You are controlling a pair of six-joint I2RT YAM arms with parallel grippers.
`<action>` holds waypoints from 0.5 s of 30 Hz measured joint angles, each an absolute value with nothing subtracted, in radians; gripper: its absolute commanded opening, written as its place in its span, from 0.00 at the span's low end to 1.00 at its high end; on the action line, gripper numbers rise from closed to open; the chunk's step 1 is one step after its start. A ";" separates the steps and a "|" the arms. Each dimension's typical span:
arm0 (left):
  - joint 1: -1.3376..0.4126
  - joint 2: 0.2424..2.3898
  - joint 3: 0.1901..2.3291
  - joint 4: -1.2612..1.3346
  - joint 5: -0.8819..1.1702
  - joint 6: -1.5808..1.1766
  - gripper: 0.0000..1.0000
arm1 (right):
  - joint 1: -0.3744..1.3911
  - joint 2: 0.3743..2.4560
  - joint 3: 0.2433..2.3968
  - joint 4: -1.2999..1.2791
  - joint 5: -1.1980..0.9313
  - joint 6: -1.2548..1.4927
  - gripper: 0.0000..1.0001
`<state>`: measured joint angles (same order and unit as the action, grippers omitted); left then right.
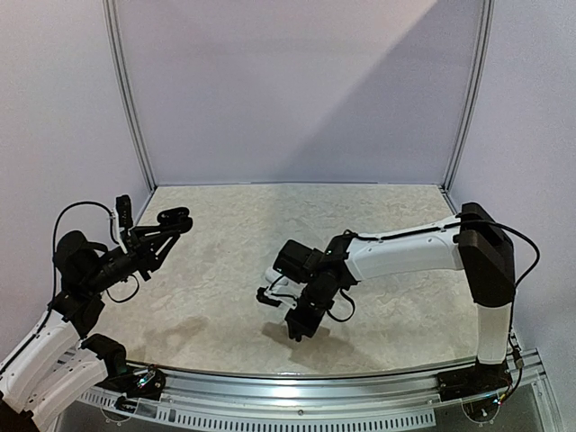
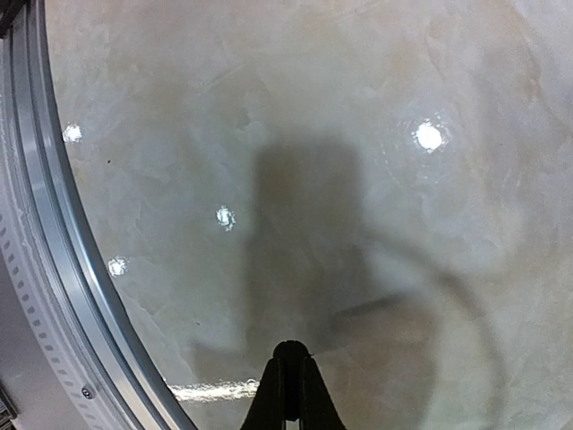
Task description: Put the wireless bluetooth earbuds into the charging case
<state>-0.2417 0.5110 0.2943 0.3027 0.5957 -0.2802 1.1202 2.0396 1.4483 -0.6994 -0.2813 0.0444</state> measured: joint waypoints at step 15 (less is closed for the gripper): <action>-0.402 0.595 0.300 0.319 0.835 -0.155 0.00 | 1.195 1.709 1.696 -0.646 -0.090 -0.116 0.00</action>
<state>-0.4015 0.5953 0.3000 0.3187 0.8352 -0.1555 1.1950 1.7092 1.6962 -0.6460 -0.0898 -0.1162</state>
